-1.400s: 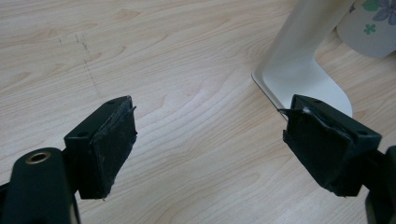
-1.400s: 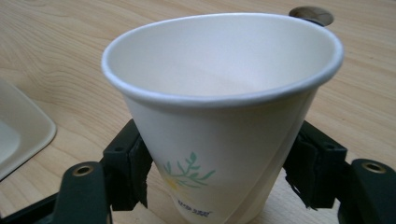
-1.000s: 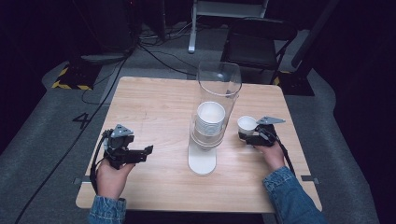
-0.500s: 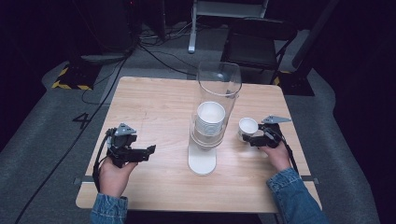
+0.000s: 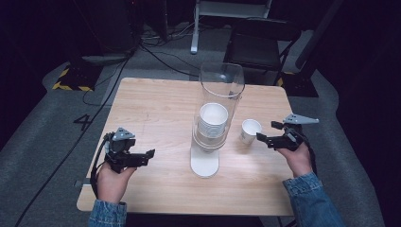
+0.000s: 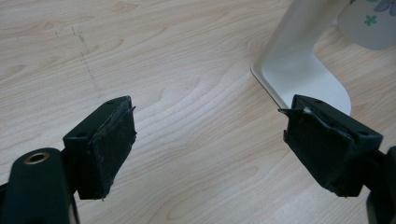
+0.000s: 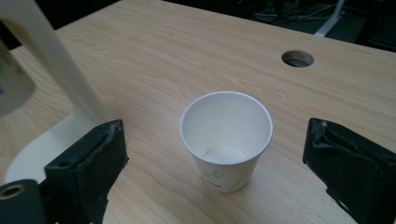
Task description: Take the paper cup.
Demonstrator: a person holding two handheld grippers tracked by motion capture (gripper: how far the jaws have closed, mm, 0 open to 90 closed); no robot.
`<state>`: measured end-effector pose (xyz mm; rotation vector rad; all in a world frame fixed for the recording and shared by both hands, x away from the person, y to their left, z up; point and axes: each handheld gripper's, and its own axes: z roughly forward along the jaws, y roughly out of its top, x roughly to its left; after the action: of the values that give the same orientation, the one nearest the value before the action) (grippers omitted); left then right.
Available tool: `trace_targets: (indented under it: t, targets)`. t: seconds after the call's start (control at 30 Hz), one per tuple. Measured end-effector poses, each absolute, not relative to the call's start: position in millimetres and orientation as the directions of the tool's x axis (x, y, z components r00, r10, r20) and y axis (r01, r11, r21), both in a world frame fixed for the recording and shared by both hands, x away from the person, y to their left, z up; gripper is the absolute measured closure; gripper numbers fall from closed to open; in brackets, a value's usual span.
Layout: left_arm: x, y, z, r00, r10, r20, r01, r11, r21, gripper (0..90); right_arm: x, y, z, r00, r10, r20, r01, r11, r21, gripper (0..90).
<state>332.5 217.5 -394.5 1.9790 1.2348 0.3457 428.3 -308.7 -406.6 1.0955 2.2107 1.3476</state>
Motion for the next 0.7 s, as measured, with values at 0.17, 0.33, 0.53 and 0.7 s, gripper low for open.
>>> trace_targets:
  t: [0.17, 0.33, 0.53, 0.7]
  targets:
    - [325.1, 226.5, -391.9, 0.498, 0.851, -0.168, 0.641, -0.231, 0.732, 15.7, 407.1, -313.1, -388.6, -0.68, 0.719, 0.141, 0.431, 0.237, 0.871, 7.4]
    - [321.6, 230.4, -388.8, 0.513, 0.843, -0.163, 0.633, -0.243, 0.735, 15.7, 394.0, -314.2, -380.8, -0.707, 0.689, 0.158, 0.429, 0.241, 0.871, 8.9]
    - [314.8, 231.5, -388.6, 0.529, 0.829, -0.181, 0.634, -0.245, 0.733, 15.7, 373.5, -312.7, -376.3, -0.733, 0.667, 0.134, 0.402, 0.265, 0.877, 9.0]
    - [309.8, 230.8, -386.1, 0.541, 0.82, -0.187, 0.632, -0.25, 0.733, 15.7, 356.0, -307.8, -378.2, -0.757, 0.643, 0.115, 0.374, 0.282, 0.883, 14.7]
